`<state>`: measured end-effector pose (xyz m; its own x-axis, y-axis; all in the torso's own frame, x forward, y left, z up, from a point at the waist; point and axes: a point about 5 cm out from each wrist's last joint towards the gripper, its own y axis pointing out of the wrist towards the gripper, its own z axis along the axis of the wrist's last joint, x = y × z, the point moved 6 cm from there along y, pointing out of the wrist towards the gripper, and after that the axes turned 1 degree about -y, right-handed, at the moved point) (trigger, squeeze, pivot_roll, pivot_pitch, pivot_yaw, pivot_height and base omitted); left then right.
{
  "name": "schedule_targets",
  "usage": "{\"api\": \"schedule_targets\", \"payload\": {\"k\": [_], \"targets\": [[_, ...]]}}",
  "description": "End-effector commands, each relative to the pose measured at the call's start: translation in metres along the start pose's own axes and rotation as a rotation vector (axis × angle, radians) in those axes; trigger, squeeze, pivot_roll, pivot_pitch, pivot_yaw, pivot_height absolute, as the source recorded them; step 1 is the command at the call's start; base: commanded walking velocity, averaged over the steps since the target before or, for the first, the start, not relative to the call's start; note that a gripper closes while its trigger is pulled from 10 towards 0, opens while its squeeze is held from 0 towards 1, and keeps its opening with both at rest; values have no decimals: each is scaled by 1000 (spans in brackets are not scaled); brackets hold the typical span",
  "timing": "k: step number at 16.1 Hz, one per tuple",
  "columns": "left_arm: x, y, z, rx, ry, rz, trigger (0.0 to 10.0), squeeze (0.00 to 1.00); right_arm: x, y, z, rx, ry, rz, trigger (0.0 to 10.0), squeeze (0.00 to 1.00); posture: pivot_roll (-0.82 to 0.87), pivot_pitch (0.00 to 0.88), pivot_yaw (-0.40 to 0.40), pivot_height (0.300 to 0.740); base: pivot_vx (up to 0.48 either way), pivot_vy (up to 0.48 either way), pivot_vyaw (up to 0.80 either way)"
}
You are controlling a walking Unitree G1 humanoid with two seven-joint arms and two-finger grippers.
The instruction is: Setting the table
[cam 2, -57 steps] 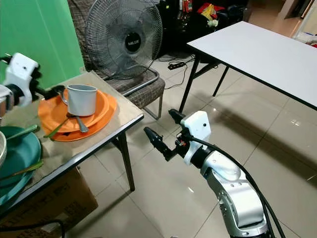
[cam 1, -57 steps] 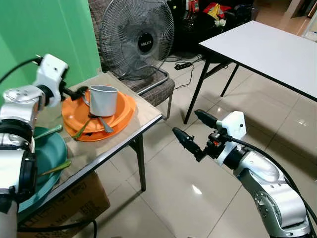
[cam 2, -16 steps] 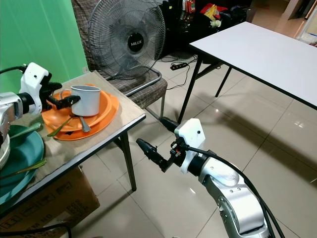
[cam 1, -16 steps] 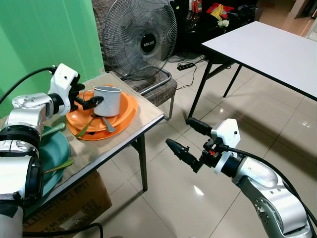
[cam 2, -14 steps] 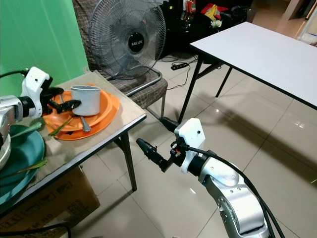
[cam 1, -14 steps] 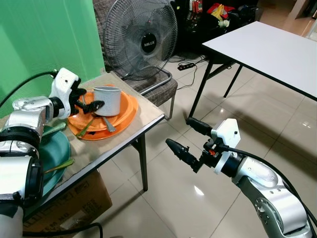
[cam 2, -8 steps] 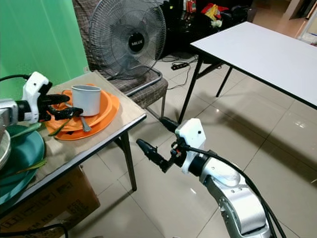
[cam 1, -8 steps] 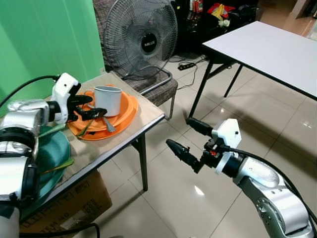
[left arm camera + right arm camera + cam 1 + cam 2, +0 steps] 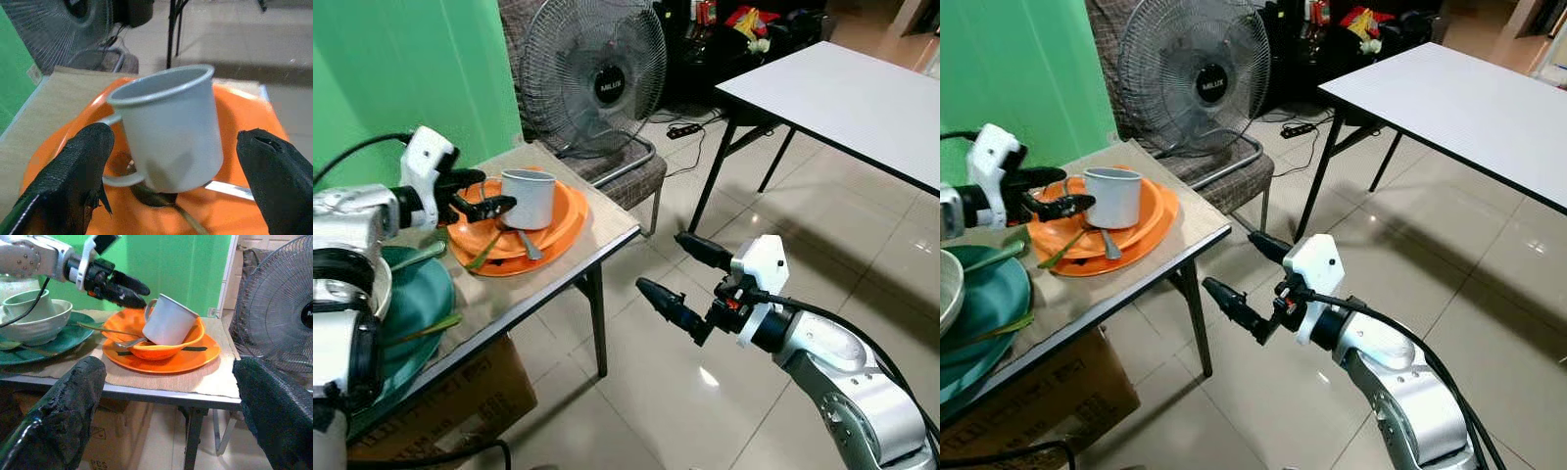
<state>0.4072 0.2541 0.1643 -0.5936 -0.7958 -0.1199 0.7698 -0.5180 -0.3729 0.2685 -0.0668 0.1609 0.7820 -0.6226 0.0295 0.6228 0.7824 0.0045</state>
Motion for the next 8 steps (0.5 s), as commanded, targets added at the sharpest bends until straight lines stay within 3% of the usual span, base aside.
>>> {"api": "schedule_targets", "payload": {"k": [1,3,8], "targets": [[3,8,-11,-43,11,28,10000,0,1,-1,-2,-13,-1,-3,10000,0,-38,0,0,740,0,0,0],[8,17,-13,-33,-10,52,10000,0,1,-1,-2,-14,-3,-4,10000,0,-39,0,-2,740,0,0,0],[30,33,-15,-11,-43,-30,10000,0,1,0,-1,-14,-9,-4,10000,0,-45,0,4,740,0,0,0]]}}
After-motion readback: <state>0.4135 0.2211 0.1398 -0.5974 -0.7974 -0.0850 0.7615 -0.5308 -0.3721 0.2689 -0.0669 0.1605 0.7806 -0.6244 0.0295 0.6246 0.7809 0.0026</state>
